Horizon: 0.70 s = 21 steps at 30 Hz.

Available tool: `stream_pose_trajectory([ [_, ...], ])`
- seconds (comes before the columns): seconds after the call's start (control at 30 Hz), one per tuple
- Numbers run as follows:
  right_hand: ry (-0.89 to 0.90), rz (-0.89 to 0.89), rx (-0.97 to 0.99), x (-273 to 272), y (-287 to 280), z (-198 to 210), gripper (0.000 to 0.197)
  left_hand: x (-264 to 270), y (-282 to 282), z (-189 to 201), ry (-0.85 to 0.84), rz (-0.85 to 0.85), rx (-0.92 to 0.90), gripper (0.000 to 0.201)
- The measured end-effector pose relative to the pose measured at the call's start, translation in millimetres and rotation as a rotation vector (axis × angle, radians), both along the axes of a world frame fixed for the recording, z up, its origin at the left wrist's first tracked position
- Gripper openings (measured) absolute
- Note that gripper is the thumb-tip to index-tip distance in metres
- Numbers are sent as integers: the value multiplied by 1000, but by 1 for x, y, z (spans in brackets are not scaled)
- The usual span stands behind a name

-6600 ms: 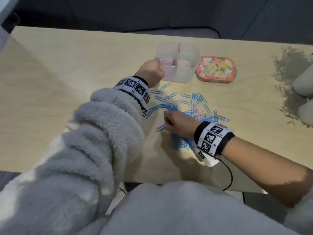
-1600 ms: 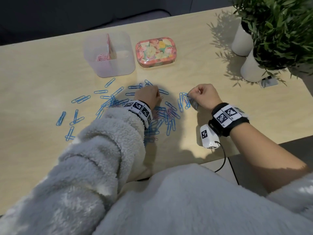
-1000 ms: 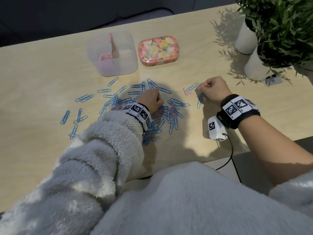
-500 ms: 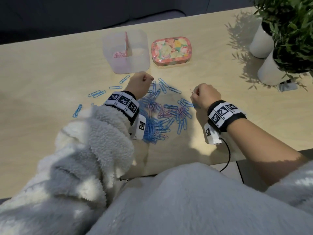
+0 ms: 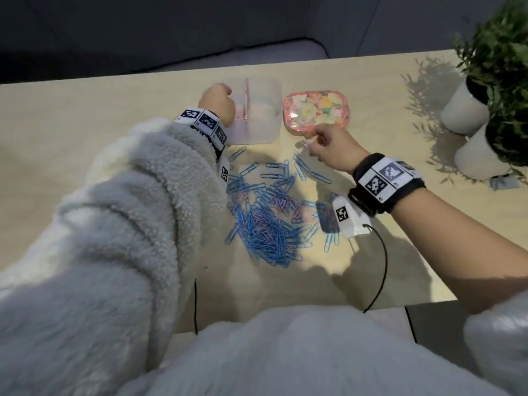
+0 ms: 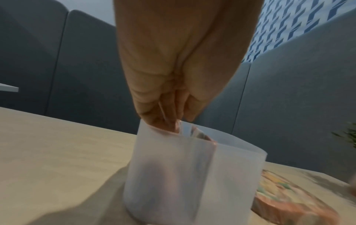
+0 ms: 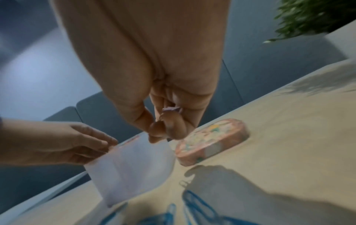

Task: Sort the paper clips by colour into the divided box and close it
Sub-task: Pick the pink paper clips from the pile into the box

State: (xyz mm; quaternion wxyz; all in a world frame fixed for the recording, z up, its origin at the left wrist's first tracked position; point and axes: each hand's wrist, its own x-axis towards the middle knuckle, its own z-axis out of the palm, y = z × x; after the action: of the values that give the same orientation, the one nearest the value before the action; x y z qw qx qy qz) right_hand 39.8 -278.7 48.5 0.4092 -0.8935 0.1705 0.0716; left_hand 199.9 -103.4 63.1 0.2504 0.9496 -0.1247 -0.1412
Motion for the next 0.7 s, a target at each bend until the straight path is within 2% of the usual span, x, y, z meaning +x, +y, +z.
stream_pose_trajectory([
  [0.07,-12,-13,57,25,12,9,11,4,5,1,10,-58,-11,33],
  [0.1,-19,-30,93,39,19,13,18,4,9,1,4,-80,-48,36],
  [0.17,-21,-86,207,64,37,21,26,-1,23,1,-15,-90,-188,43],
  [0.23,-32,-140,335,89,57,30,27,-14,41,1,-117,-64,-345,46],
  [0.3,-41,-171,376,114,72,32,30,-32,62,-5,-259,-74,-407,45],
  [0.33,-44,-183,368,124,79,33,27,-40,74,-11,-286,-85,-394,45],
  [0.4,22,-243,551,140,91,31,22,-59,92,-24,-243,-117,-330,41],
  [0.43,98,-268,589,143,94,32,28,-66,100,-30,-202,-154,-287,39],
  [0.47,165,-217,406,137,105,36,39,-73,106,-36,-151,-186,-245,37],
  [0.5,134,-143,270,134,110,39,44,-79,111,-42,-100,-210,-212,35],
  [0.57,24,-156,400,137,106,39,35,-89,116,-50,-35,-237,-174,33],
  [0.63,-103,-198,357,132,102,31,24,-99,115,-54,-28,-262,-141,29],
  [0.7,-168,-252,417,109,94,32,23,-110,110,-56,-48,-298,-111,23],
])
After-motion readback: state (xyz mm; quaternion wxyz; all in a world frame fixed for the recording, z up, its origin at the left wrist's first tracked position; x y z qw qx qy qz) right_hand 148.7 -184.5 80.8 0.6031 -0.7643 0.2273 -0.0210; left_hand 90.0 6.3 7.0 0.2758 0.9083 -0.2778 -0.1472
